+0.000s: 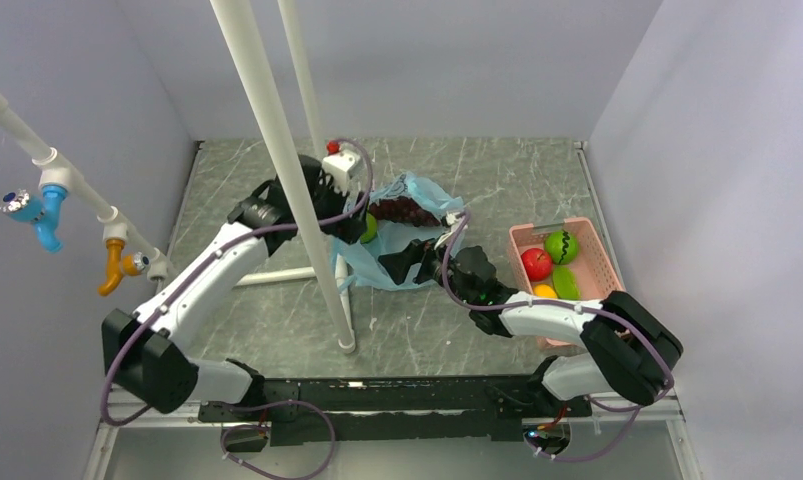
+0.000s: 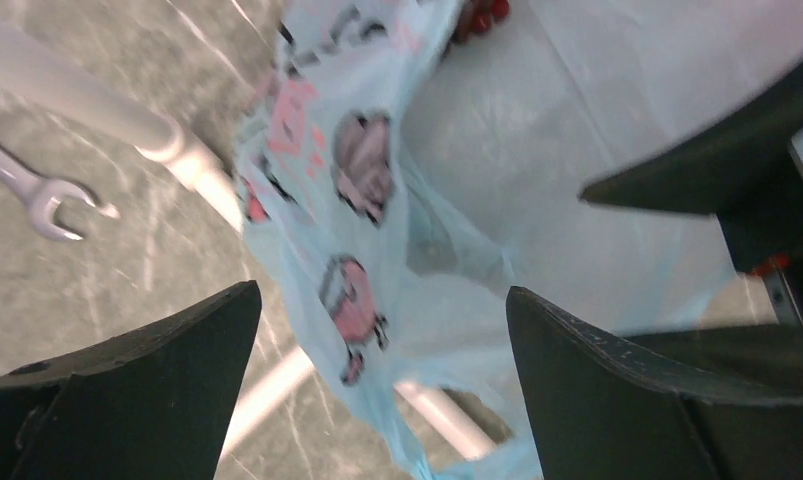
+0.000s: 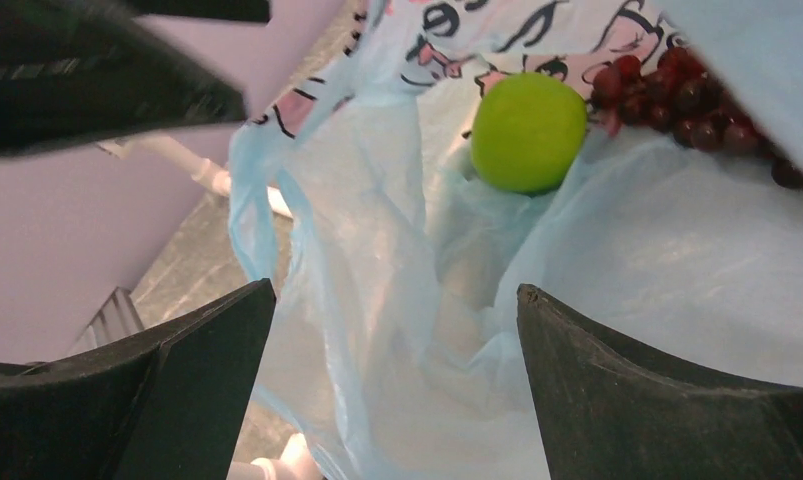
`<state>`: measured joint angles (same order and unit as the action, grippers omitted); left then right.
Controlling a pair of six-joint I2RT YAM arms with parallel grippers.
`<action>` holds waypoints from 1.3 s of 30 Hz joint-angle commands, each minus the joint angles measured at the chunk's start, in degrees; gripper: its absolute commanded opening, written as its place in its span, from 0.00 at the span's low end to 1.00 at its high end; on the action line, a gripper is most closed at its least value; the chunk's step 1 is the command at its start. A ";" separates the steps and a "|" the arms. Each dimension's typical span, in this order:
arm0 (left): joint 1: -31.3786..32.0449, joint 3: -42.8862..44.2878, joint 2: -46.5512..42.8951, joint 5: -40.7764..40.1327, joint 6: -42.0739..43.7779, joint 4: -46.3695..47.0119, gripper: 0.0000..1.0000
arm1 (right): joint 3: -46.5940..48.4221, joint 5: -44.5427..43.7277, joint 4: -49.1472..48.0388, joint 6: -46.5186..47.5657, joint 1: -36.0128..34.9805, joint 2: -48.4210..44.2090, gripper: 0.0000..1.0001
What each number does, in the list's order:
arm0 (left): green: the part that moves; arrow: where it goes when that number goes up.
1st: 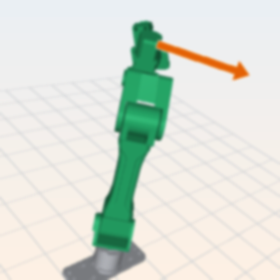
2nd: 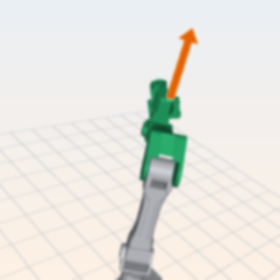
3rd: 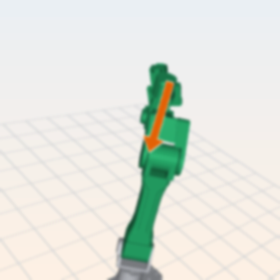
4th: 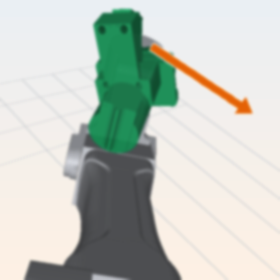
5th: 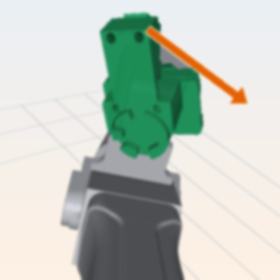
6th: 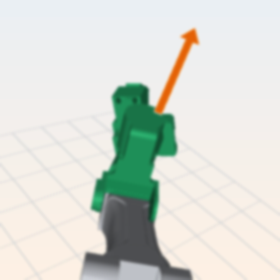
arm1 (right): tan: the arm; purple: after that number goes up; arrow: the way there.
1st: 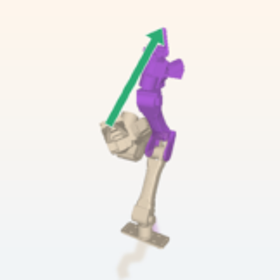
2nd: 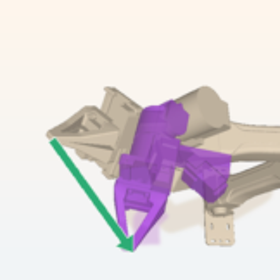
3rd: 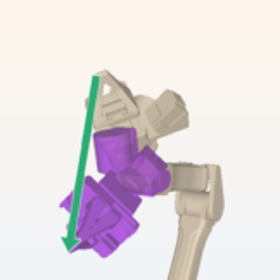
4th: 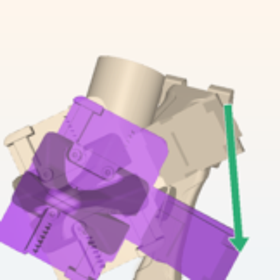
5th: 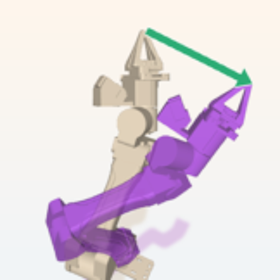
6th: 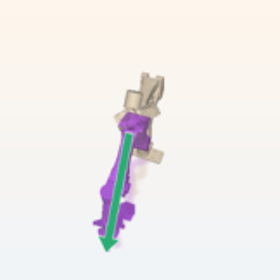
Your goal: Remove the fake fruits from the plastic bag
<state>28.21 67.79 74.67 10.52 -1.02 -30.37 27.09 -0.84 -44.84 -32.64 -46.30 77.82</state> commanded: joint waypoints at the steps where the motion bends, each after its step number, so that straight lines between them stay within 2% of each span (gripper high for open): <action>1: 0.09 9.47 7.54 -5.64 2.81 -4.93 0.99 | 2.67 1.06 -0.24 -1.33 -0.63 -2.71 0.94; 6: 0.21 10.48 13.93 -7.74 4.28 -2.42 0.99 | 4.06 0.26 0.33 -1.96 -2.11 -3.14 0.93; 8: 0.17 10.59 15.50 -7.59 4.76 -1.41 0.96 | 4.41 -2.17 0.54 -1.38 -3.40 -3.22 0.93; 10: 0.10 11.82 16.87 -5.81 4.76 -2.59 0.79 | 5.96 -4.60 2.30 -1.86 -4.23 -2.13 0.93; 15: 0.09 6.36 12.08 -1.19 3.36 1.01 0.21 | 10.53 -9.65 5.64 -3.41 -4.94 3.43 0.85; 16: 0.09 5.39 10.54 -0.34 2.97 1.43 0.12 | 11.36 -10.58 6.00 -3.49 -5.06 4.63 0.84; 18: 0.09 2.43 6.76 1.04 2.28 2.88 0.02 | 13.43 -12.78 7.26 -2.99 -4.95 6.98 0.72; 19: 0.17 1.18 5.29 1.63 2.01 3.74 0.00 | 14.77 -13.56 8.46 -2.61 -4.98 8.23 0.64; 23: 0.48 -2.46 0.55 1.87 1.87 5.11 0.00 | 18.01 -15.72 11.39 -2.12 -3.40 12.09 0.53; 27: 2.35 -4.88 -1.44 1.46 2.84 7.59 0.00 | 19.91 -12.39 9.68 -1.65 -2.22 17.58 0.53; 28: 2.95 -4.74 -1.12 1.38 2.86 7.62 0.00 | 21.18 -11.28 10.09 -1.22 -2.22 19.24 0.55; 35: 4.66 -2.20 2.50 -3.03 3.66 3.46 0.00 | 22.97 -6.03 8.71 0.61 -2.48 25.49 0.88; 37: 4.66 -2.08 2.78 -3.02 3.38 3.44 0.00 | 24.11 -6.31 9.90 2.01 -2.48 27.52 0.93; 39: 4.73 -1.93 3.14 -2.73 2.99 3.46 0.00 | 26.88 -7.87 13.58 3.31 -2.48 29.96 0.94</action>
<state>32.82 63.66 77.71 8.86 2.15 -27.62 49.01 -8.58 -33.12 -32.56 -48.60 104.49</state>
